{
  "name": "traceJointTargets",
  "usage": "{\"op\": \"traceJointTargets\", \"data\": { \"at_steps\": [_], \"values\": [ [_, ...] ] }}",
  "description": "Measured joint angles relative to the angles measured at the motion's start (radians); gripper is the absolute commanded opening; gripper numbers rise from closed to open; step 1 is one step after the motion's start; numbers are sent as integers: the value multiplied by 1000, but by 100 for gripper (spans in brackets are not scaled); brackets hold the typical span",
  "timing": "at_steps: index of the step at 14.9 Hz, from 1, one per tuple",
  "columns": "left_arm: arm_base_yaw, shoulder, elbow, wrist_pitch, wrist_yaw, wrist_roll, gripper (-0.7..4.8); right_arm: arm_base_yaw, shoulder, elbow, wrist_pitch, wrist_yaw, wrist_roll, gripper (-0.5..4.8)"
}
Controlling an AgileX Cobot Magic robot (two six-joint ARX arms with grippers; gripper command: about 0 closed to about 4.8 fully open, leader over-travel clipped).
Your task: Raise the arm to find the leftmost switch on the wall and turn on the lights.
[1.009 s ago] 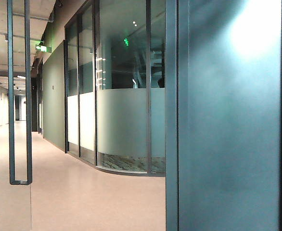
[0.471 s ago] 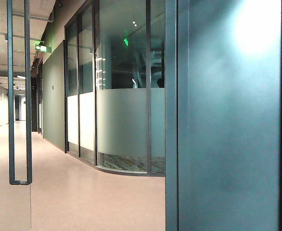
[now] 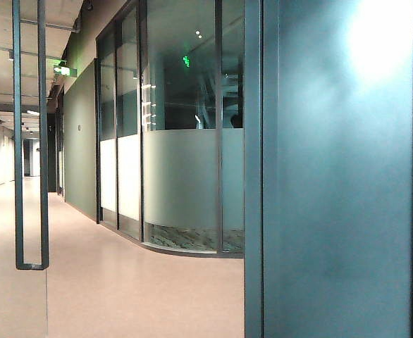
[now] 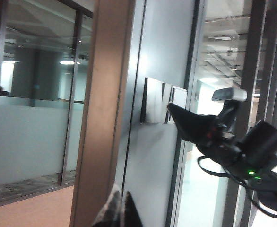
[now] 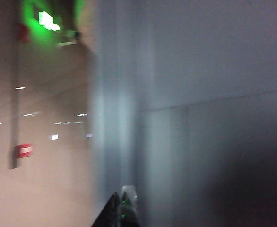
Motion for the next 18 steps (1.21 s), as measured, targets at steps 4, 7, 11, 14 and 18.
{"op": "traceJointTargets", "data": {
  "at_steps": [4,7,11,14,18],
  "values": [
    [0,-2,0,2,0,0,-5,34,32,8,2,25,0,-1],
    [-1,-5,0,11,1,0,-5,38,50,8,0,26,-1,-1],
    [-1,-6,0,11,2,0,-5,36,50,8,-12,50,-50,-1],
    [-1,-5,0,11,2,0,-5,33,50,8,-25,82,-97,-1],
    [-1,-6,0,11,2,0,-5,31,62,11,-12,105,-123,-1]
  ]
}}
